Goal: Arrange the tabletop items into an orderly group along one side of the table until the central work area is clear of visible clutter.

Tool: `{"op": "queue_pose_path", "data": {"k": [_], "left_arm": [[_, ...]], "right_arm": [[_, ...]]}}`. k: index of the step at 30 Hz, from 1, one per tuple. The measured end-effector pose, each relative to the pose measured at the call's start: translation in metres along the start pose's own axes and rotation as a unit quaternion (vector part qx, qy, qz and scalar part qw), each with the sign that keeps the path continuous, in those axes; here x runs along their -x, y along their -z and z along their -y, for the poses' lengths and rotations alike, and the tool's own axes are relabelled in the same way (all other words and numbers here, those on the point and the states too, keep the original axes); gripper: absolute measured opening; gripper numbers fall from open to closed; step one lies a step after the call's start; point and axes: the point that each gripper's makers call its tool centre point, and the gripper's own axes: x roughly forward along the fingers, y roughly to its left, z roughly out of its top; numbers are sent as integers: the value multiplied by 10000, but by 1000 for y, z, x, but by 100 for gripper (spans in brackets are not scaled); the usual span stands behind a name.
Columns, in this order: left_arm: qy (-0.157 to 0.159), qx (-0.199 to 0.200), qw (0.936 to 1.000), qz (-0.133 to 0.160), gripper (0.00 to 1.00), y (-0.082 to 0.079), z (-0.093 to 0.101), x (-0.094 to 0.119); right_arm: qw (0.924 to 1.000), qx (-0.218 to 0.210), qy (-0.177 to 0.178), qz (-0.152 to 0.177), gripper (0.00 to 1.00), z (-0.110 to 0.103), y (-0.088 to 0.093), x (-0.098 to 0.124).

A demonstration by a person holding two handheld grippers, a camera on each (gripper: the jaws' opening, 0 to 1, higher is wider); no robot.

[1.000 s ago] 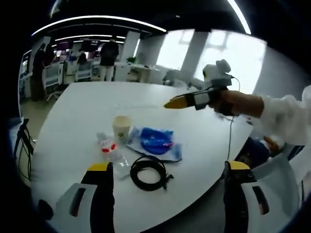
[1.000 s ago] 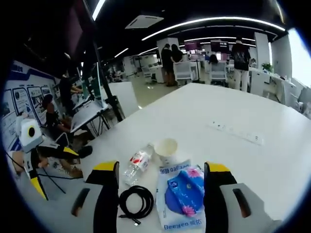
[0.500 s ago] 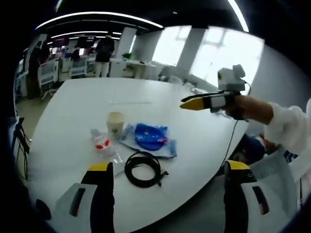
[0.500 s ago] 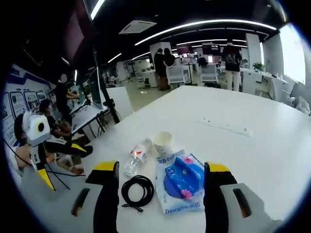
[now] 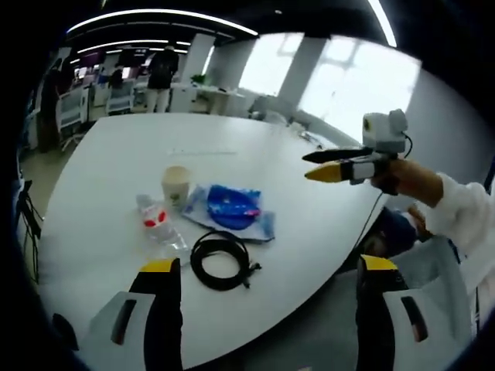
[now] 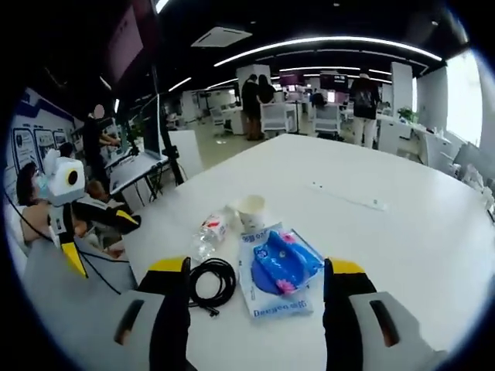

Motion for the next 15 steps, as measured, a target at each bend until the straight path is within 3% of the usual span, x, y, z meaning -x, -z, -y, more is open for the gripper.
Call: {"op": "queue_pose_path", "data": {"k": [15], "left_arm": [[26, 113, 9999, -30, 90, 2, 1, -1]], "right_arm": [[9999, -114, 81, 17, 67, 1, 4, 0]]}}
